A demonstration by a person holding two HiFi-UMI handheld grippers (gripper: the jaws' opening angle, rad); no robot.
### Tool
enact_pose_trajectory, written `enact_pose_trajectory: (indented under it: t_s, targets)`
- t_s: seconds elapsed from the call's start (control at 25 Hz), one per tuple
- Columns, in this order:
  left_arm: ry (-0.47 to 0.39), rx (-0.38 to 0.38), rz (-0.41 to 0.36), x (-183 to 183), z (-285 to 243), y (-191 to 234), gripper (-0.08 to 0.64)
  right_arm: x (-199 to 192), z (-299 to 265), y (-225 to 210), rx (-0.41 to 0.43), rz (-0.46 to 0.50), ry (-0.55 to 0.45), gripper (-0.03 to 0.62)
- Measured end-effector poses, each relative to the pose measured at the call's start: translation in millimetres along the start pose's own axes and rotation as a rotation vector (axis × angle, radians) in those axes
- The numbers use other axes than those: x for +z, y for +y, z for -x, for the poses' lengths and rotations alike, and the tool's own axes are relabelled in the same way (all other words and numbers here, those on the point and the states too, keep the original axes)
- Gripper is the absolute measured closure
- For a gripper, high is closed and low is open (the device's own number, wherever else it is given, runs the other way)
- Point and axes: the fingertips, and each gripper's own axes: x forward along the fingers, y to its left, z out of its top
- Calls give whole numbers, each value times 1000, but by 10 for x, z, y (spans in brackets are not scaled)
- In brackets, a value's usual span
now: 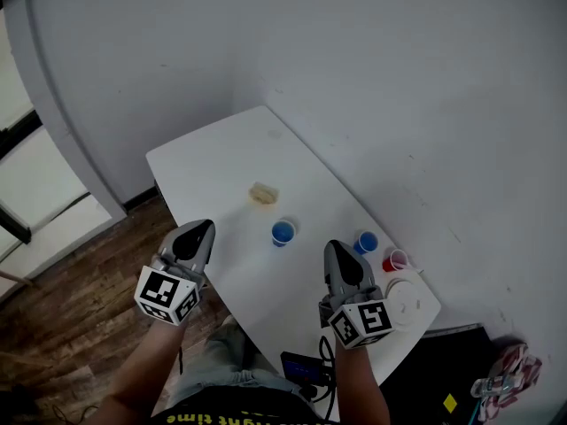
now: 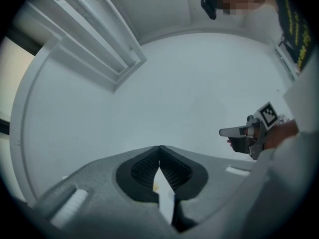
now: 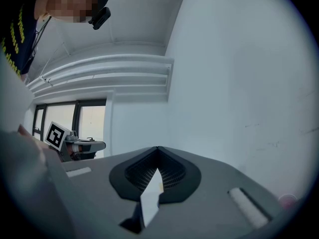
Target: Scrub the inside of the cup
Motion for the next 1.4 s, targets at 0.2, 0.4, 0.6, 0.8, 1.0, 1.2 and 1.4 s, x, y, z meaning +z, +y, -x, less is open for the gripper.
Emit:
enact_pose_trajectory:
  t_s: [0.2, 0.4, 0.6, 0.8, 1.0, 1.2, 1.4]
  targets:
    - [7, -43, 6, -45, -237, 132, 554, -58, -157, -76, -35, -5, 5, 586]
    - [17, -79, 3, -99, -439, 278, 554, -43, -304, -164, -63, 1, -1, 586]
    - [18, -87, -32, -117, -611, 401, 554, -100, -417, -240, -80, 7, 3, 586]
    - [27, -116, -49, -158, -804, 436, 554, -158, -485, -299, -98, 11, 13, 584]
    - [32, -142, -36, -211, -1005, 472, 554, -233, -577, -367, -112, 21, 30, 570]
    - [44, -160, -32, -279, -1180, 498, 554, -310, -681, -423, -112, 21, 52, 560]
    - [58, -178, -26, -353, -1342, 529, 552, -392, -798, -477, -118, 12, 61, 551]
